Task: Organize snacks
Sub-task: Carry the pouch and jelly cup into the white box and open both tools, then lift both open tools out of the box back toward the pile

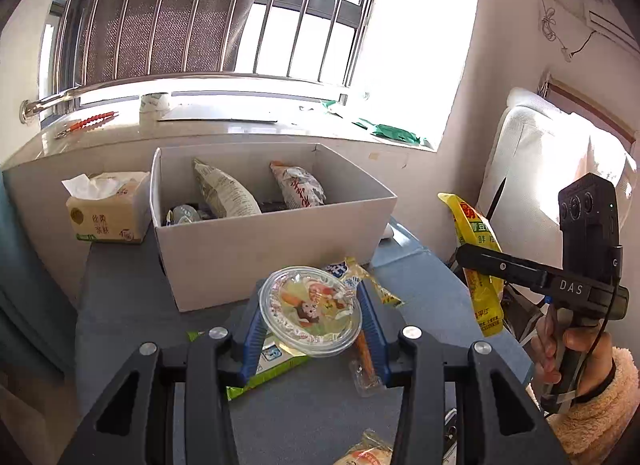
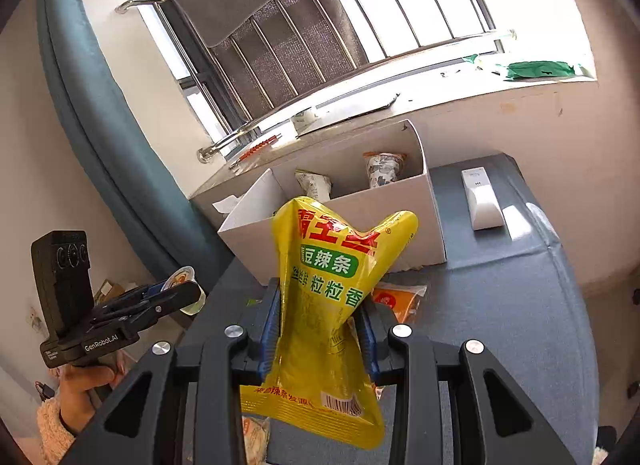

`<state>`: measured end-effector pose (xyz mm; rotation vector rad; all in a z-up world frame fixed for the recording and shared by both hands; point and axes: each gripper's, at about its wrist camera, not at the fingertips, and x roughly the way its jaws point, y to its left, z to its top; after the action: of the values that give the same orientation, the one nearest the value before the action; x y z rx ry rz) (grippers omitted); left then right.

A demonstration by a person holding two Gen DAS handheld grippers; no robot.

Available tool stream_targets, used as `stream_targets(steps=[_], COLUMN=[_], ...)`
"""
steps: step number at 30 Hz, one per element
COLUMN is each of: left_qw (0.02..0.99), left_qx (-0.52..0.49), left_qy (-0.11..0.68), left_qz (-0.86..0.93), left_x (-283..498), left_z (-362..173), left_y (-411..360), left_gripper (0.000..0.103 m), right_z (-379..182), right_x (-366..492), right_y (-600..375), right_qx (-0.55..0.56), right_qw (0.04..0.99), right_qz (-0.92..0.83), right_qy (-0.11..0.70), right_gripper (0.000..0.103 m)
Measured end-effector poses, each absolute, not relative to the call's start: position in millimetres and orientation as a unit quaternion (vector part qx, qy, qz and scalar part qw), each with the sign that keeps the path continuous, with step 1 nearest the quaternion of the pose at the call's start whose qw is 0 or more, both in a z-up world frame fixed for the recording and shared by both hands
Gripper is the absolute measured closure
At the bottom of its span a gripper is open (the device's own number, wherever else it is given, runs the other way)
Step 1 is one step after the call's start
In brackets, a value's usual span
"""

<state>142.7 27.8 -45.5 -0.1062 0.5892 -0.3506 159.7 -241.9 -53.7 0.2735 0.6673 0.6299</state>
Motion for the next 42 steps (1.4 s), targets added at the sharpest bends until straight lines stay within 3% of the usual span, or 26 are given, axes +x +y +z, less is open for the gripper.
stream_targets(steps=[7, 15, 16, 17, 18, 19, 20, 34, 42], left_qw=[0.954, 0.947, 0.945, 0.944, 0.943, 0.943, 0.945, 0.952, 0.961], left_qx=[-0.047, -0.047, -0.043, -0.040, -0.036, -0.034, -0.036, 0.006, 0.003], left_qy=[0.257, 0.299, 0.306, 0.313, 0.319, 0.320, 0.314, 0.301, 0.266], left_qz=[-0.149, -0.111, -0.108, -0.100, -0.090, -0.087, -0.088, -0.063, -0.074], left_x=[224.4, 300.6, 304.7, 306.6, 306.1, 302.9, 297.5, 263.4, 200.9], left_z=[-4.7, -18.9, -22.1, -24.3, -26.4, -28.2, -29.0, -21.2, -16.9], left_y=[40.3, 50.5, 48.8, 48.5, 48.0, 48.0, 48.0, 45.9, 43.6], left_gripper=[0.055, 0.055, 0.055, 0.050, 0.026, 0.010, 0.000, 0.000, 0.000], right_z=[-9.6, -9.8, -11.0, -12.3, -13.9, -15.1, -15.4, -7.9, 8.6], right_x=[248.2, 330.8, 335.4, 337.8, 339.1, 340.0, 338.6, 313.9, 243.1], right_y=[-192.6, -145.8, -144.4, -143.5, -142.6, -141.5, -142.6, -172.2, -194.9], right_qx=[0.046, -0.029, -0.021, -0.020, -0.024, -0.028, -0.026, 0.048, -0.016], right_qw=[0.910, 0.905, 0.902, 0.903, 0.906, 0.909, 0.912, 0.914, 0.933], right_qz=[0.273, 0.251, 0.256, 0.250, 0.237, 0.227, 0.226, 0.232, 0.245], right_qy=[0.308, 0.343, 0.347, 0.349, 0.351, 0.349, 0.341, 0.330, 0.263], right_gripper=[0.066, 0.062, 0.056, 0.042, 0.030, 0.003, 0.000, 0.000, 0.000])
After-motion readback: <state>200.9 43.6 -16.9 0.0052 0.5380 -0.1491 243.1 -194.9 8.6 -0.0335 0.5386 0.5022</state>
